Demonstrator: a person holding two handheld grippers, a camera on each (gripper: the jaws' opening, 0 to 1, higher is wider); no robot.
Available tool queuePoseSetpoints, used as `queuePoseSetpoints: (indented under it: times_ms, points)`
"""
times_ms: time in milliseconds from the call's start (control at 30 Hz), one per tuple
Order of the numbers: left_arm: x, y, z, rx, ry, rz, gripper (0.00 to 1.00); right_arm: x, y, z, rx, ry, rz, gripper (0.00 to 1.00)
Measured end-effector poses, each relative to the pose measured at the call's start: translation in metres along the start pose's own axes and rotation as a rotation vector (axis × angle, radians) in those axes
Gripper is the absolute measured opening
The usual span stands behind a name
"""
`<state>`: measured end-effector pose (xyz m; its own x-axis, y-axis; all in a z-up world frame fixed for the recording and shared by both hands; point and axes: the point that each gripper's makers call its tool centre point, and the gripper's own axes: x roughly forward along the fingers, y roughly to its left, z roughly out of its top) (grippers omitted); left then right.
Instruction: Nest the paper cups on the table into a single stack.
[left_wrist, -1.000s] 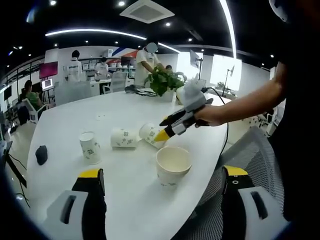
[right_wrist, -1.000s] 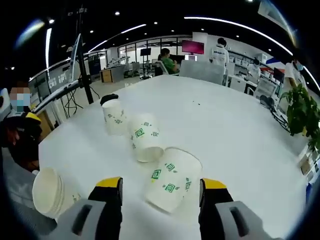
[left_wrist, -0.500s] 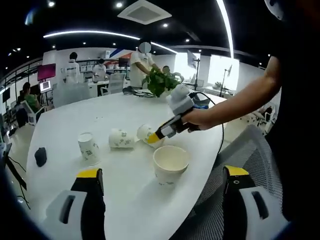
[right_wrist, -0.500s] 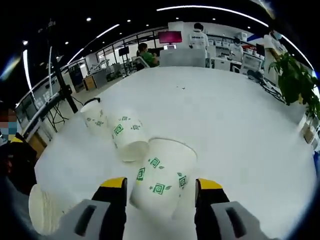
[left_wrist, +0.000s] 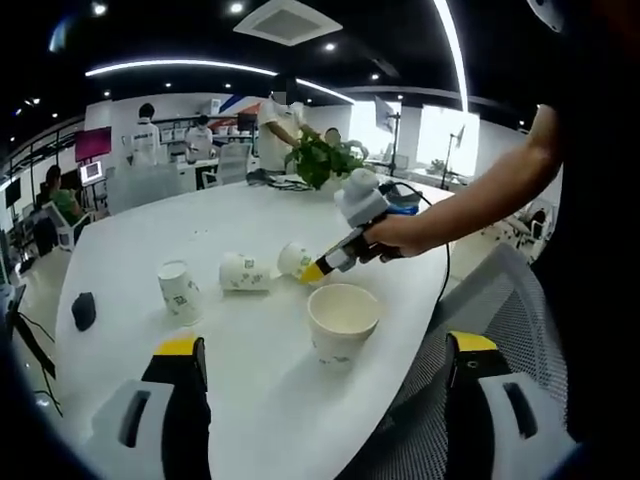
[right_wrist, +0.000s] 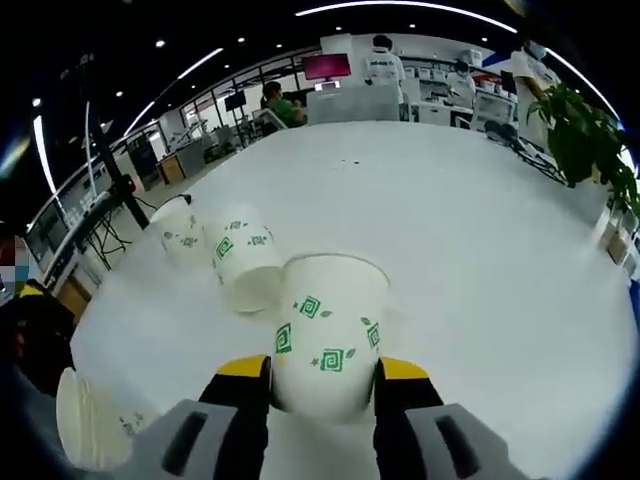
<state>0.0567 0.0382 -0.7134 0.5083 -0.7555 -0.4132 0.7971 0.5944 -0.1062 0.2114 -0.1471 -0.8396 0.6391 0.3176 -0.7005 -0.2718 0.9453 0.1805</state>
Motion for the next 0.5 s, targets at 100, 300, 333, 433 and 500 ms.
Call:
queuePoseSetpoints:
  times_ms: [100, 300, 333, 433, 500]
  points:
    - [0.000, 0.000, 0.002, 0.001, -0.003, 0.000, 0.98, -0.003, -0.001, -0.002, -0.005, -0.003, -0.004, 0.38]
    - [0.001, 0.000, 0.007, -0.002, -0.017, 0.001, 0.96, -0.009, -0.006, -0.005, -0.001, -0.018, -0.003, 0.37]
    - [0.001, 0.000, 0.007, -0.003, -0.018, 0.000, 0.96, -0.010, -0.005, -0.005, -0.001, -0.023, 0.000, 0.37]
    - [0.002, 0.002, 0.009, -0.004, -0.023, 0.007, 0.95, -0.015, -0.006, -0.006, 0.000, -0.031, 0.002, 0.37]
    - [0.002, 0.004, 0.010, -0.014, -0.029, 0.016, 0.93, -0.020, -0.004, -0.007, 0.002, -0.037, 0.007, 0.37]
